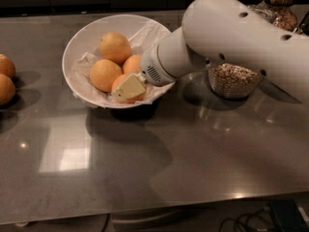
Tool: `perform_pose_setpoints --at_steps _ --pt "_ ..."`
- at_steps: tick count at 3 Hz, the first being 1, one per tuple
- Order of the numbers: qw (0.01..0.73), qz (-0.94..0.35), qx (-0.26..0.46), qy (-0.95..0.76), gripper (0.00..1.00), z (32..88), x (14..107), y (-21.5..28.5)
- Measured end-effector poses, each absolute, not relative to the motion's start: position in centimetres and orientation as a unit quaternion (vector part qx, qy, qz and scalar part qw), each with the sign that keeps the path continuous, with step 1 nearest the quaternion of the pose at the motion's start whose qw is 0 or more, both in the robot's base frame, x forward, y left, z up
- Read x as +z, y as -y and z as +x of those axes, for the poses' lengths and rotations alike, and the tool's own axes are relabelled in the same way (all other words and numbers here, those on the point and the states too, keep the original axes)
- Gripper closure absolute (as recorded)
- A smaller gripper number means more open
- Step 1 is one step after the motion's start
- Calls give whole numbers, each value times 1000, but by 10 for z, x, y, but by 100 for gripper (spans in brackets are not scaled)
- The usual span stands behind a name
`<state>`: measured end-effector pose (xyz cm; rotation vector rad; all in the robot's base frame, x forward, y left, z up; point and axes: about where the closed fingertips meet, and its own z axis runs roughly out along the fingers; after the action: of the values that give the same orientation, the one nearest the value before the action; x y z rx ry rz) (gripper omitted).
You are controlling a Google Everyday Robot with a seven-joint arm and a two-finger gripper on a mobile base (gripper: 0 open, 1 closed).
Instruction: Pick orange from white bowl
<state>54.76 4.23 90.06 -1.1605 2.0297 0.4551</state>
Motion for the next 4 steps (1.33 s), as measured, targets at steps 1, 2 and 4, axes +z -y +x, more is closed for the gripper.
perform_pose_setpoints --at_steps 1,2,4 --pt "366 -444 164 -801 30 551 895 -40" --pt "351 -436 160 -813 29 550 878 -41" --pt "345 -435 160 -816 28 550 873 -41"
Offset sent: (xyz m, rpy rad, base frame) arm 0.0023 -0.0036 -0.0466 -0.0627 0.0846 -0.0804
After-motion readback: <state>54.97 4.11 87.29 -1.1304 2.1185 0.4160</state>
